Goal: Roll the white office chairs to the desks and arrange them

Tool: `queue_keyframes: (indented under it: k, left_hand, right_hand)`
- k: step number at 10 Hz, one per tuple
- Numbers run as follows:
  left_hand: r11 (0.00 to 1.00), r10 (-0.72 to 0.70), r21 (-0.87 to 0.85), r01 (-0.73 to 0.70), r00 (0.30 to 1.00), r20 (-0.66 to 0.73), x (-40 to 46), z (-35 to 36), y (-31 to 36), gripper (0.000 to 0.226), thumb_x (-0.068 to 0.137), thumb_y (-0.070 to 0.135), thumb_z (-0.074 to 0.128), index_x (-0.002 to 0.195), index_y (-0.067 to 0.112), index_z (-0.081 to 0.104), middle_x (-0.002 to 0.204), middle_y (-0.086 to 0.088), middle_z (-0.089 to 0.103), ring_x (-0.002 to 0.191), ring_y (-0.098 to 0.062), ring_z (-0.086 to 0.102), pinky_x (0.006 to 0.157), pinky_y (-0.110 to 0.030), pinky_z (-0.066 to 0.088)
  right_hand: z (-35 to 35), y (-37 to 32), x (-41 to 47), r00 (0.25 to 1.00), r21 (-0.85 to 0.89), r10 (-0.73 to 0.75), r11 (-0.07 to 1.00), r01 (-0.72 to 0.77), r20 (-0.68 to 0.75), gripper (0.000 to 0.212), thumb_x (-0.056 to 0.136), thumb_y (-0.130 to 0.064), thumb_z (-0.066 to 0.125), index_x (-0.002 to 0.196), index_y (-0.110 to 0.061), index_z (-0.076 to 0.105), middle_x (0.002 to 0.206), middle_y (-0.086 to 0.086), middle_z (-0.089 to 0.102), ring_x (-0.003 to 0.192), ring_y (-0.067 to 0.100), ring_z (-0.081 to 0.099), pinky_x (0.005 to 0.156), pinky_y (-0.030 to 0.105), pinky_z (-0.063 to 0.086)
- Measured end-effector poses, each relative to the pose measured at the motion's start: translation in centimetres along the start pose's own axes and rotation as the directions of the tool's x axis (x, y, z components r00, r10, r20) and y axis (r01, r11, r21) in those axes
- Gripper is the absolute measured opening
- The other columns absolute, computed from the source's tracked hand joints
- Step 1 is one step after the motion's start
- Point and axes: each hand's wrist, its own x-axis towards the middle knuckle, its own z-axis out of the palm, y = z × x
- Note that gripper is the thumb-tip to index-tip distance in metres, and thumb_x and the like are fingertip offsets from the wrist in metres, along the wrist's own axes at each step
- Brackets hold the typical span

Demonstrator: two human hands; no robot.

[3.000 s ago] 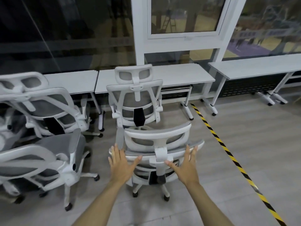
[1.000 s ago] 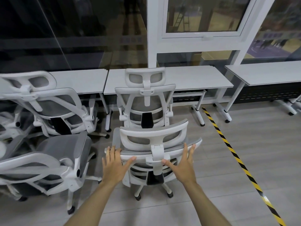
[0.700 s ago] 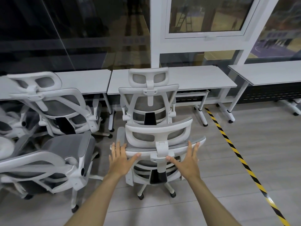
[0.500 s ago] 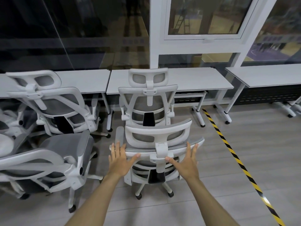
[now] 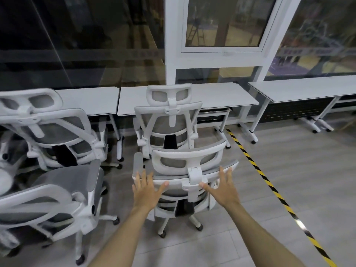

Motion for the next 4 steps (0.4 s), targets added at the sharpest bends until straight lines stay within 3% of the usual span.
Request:
queue_keyframes:
  k: [1, 2, 3, 4]
  left_hand:
    - [0.999, 0.034, -0.014, -0.034, 0.999, -0.005, -0.5, -0.4, -0.2, 0.093, 0.088, 0.083, 0.025, 0.16, 0.024, 0.015, 0.17, -0.005, -0.002, 0.155, -0.028, -0.013, 0.123, -0.056, 0.004]
    - [0.995, 0.094, -0.029, -0.095, 0.995, -0.046, -1.5, -1.1, -1.0, 0.081, 0.094, 0.075, 0.032, 0.158, 0.026, 0.021, 0.169, -0.004, 0.01, 0.156, -0.026, 0.0, 0.123, -0.056, 0.009]
    - [0.989, 0.134, -0.049, -0.139, 0.986, -0.096, -3.6, -1.6, -2.3, 0.07, 0.099, 0.063, 0.041, 0.156, 0.025, 0.027, 0.165, -0.001, 0.022, 0.154, -0.024, 0.013, 0.122, -0.053, 0.019]
    - [0.981, 0.189, -0.005, -0.192, 0.966, -0.176, -6.2, -1.9, -2.8, 0.05, 0.099, 0.048, 0.053, 0.139, 0.018, 0.047, 0.145, -0.001, 0.049, 0.135, -0.023, 0.043, 0.107, -0.043, 0.043]
  right_hand:
    - [0.2, 0.2, -0.7, 0.999, 0.005, -0.038, 0.999, 0.038, -0.033, 0.123, 0.067, -0.098, 0.046, 0.162, -0.034, 0.002, 0.171, 0.005, -0.008, 0.158, 0.03, 0.007, 0.12, 0.058, 0.029]
    - [-0.2, 0.5, -2.2, 0.995, 0.023, -0.064, 0.998, 0.065, -0.076, 0.101, 0.083, -0.083, 0.05, 0.16, -0.025, 0.019, 0.168, 0.006, 0.018, 0.154, 0.027, 0.021, 0.118, 0.052, 0.035]
    - [-0.6, 0.6, -4.2, 0.991, -0.006, -0.098, 0.995, 0.098, -0.09, 0.065, 0.096, -0.056, 0.058, 0.148, -0.02, 0.044, 0.152, 0.007, 0.046, 0.139, 0.028, 0.043, 0.11, 0.046, 0.042]
    - [-1.4, 0.5, -6.5, 0.986, -0.031, -0.158, 0.987, 0.157, -0.059, 0.043, 0.098, -0.039, 0.062, 0.135, -0.018, 0.058, 0.137, 0.007, 0.06, 0.125, 0.029, 0.056, 0.103, 0.042, 0.048]
